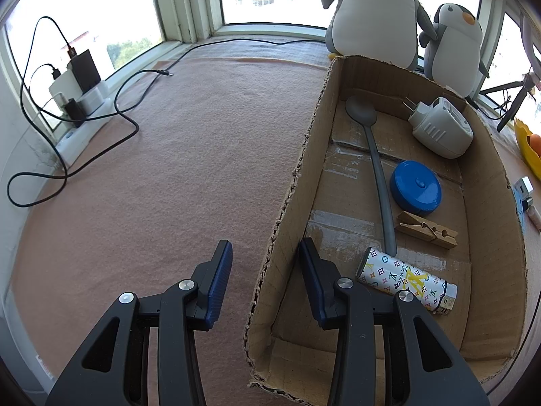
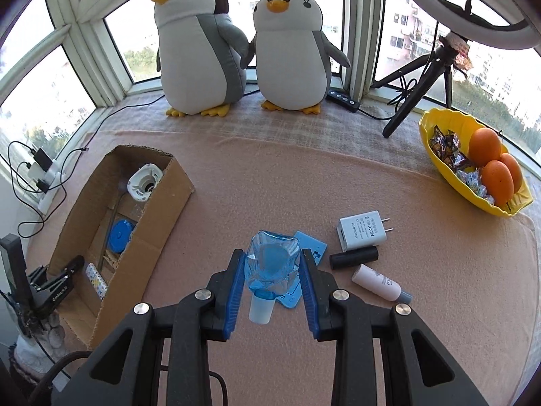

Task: Organize rigid objects
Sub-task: 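Carry the blue-capped bottle with the right gripper over the box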

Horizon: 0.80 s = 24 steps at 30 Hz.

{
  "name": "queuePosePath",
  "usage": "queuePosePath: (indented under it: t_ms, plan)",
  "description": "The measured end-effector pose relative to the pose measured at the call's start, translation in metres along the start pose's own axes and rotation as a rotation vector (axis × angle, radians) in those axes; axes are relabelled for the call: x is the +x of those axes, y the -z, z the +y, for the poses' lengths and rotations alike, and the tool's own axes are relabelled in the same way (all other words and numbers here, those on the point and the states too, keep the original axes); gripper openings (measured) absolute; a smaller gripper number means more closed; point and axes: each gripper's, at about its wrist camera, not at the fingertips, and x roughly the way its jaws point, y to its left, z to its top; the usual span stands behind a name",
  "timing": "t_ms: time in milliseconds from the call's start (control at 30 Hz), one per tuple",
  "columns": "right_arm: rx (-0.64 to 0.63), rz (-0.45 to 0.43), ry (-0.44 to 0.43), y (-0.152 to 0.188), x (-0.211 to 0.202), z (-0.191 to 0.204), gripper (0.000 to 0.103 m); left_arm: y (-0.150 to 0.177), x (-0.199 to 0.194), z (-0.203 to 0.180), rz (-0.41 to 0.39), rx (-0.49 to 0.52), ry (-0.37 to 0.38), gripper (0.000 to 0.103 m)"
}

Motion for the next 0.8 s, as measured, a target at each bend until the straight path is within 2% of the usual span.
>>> queuePosePath:
  t_ms: [300,567,800]
  plan:
    - [-0.090,-0.032,-0.120,-0.008,-0.009,0.064,0.029,0.000,0.000,0.000,0.000,-0.001,0.001,0.039]
    - [-0.162,0.008,-0.232,0.000,0.003,0.119,0.029,0.000,0.000,-0.001,-0.001,-0.003,0.002,0.039]
    - [-0.215,0.047,-0.283,0.013,0.014,0.156,0.029,0.000,0.000,-0.001,-0.001,-0.004,0.003,0.039]
